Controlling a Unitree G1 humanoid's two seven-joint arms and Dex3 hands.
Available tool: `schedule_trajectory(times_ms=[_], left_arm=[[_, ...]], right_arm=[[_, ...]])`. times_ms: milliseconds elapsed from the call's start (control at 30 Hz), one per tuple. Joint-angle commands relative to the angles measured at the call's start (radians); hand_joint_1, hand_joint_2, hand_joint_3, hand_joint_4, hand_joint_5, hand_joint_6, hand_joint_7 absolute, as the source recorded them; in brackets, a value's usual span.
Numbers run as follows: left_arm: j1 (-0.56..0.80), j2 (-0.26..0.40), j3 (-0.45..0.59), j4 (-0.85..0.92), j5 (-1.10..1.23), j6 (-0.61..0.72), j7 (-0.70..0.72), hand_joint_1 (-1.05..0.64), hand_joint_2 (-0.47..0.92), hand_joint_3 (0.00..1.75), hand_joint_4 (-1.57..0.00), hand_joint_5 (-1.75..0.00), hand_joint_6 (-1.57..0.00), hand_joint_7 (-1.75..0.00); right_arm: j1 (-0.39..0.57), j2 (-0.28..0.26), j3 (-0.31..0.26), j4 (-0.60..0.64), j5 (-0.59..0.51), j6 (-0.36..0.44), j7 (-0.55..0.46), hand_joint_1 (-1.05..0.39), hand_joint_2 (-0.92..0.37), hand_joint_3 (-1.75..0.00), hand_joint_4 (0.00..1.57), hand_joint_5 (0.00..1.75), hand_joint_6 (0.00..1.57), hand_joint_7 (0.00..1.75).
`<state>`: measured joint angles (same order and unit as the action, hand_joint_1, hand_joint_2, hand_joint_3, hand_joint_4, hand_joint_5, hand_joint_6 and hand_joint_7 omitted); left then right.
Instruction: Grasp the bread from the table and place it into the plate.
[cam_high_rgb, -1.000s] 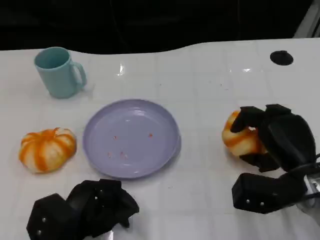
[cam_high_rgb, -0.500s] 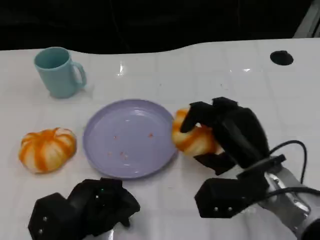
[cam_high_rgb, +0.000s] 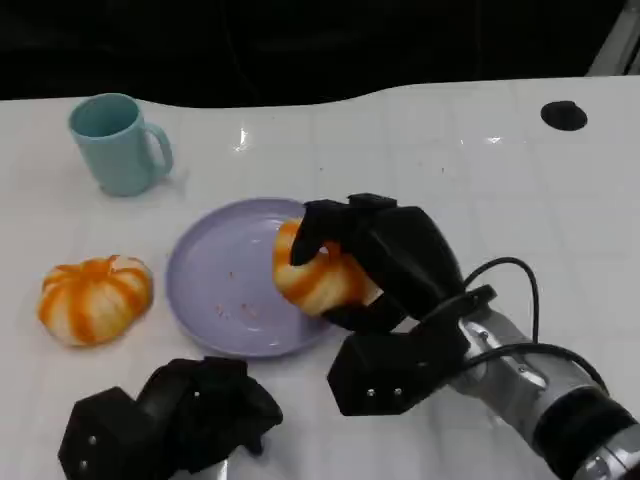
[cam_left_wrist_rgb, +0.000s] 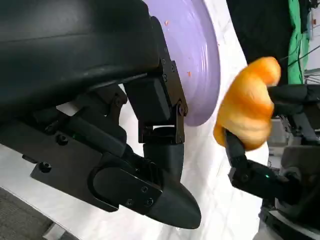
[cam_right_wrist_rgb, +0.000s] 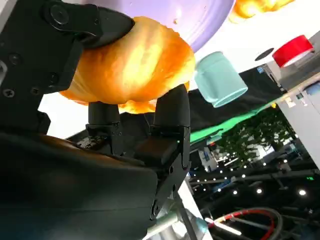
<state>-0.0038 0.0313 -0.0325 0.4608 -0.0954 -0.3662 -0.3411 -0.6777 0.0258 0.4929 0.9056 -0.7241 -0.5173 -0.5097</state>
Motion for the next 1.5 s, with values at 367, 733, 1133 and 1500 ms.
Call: schedule_trajectory(times_ms=[367,733,1133,1500], left_arm=[[0.014,0.012,0.002,0.008,0.001,0.015,0.001,-1.05,0.83,0.00,-0.88,-1.55,-1.30,-0.74],[0.011,0.012,0.001,0.013,0.004,0.005,0.001,-1.05,0.84,0.01,-0.88,-1.53,-1.29,-0.73],[0.005,0.008,0.002,0.020,0.003,0.013,0.002,-1.05,0.84,0.00,-0.87,-1.53,-1.30,-0.75],[0.002,0.009,0.002,0.023,0.006,0.006,0.003,-1.03,0.84,0.00,-0.89,-1.52,-1.30,-0.74]], right_arm=[[-0.092,0.080,-0.022,0.175,0.100,-0.012,0.096,-0.08,-0.44,-1.01,0.65,1.36,0.70,0.77],[-0.032,0.012,0.007,0.054,0.104,0.000,0.270,-0.55,-0.92,-0.16,0.00,0.11,0.16,0.00],[0.168,-0.134,-0.051,-0.284,0.172,0.000,0.414,-0.60,-0.92,-0.20,0.04,0.11,0.16,0.01],[0.326,-0.282,-0.127,-0.415,0.160,-0.167,0.333,-0.50,-0.92,-0.09,0.09,0.23,0.23,0.04]])
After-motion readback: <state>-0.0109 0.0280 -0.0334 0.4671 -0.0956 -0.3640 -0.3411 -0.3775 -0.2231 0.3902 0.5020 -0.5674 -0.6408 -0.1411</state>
